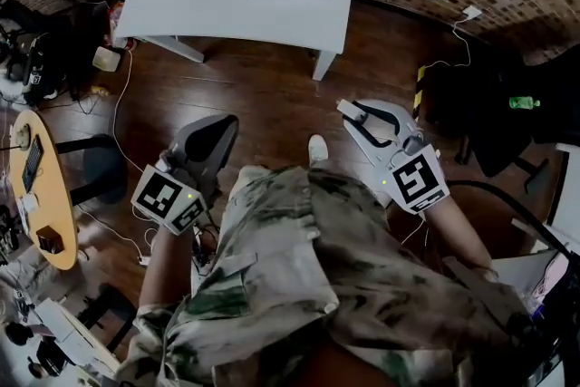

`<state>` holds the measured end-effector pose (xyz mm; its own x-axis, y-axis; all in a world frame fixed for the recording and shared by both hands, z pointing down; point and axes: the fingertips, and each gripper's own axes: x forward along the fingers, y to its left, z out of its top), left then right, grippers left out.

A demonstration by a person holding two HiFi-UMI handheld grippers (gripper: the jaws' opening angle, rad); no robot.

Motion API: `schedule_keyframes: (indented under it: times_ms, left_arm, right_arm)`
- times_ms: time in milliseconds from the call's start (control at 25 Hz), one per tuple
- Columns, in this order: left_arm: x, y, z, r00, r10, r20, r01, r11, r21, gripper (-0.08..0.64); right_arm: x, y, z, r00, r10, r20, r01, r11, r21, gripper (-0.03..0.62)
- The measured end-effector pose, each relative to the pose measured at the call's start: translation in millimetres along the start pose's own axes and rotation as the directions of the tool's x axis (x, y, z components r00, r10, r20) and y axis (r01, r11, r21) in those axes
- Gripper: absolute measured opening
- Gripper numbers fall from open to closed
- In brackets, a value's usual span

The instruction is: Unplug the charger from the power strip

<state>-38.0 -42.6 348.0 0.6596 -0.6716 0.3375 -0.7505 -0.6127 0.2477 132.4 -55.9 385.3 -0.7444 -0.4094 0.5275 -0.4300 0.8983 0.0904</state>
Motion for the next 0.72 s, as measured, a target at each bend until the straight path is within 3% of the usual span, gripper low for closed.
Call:
schedule_keyframes:
  times_ms: [320, 440, 720]
  left_arm:
    - [-93.8, -46.6, -34.7, 0.992, -0.1, 0.074, 0.1, 0.995, 0.002, 0.003]
    - [-136.5, -61.6, -54.9, 0.984, -0.15, 0.094, 0.15, 0.989, 0.005, 0.003]
    - [-210.1, -101.9, -98.3, 0.965, -0.26, 0.035, 0.257, 0.964, 0.074, 0.003]
  right_arm:
    - [-4.8, 129.0, 24.5, 0.999, -0.033, 0.041, 0.032, 0.999, 0.032, 0.107]
    - [-12.9, 183.4, 33.2, 0.996, -0.083, 0.025, 0.082, 0.995, 0.055, 0.107]
    - [-50.1, 274.8, 37.1, 0.984, -0.177, -0.018, 0.178, 0.976, 0.127, 0.107]
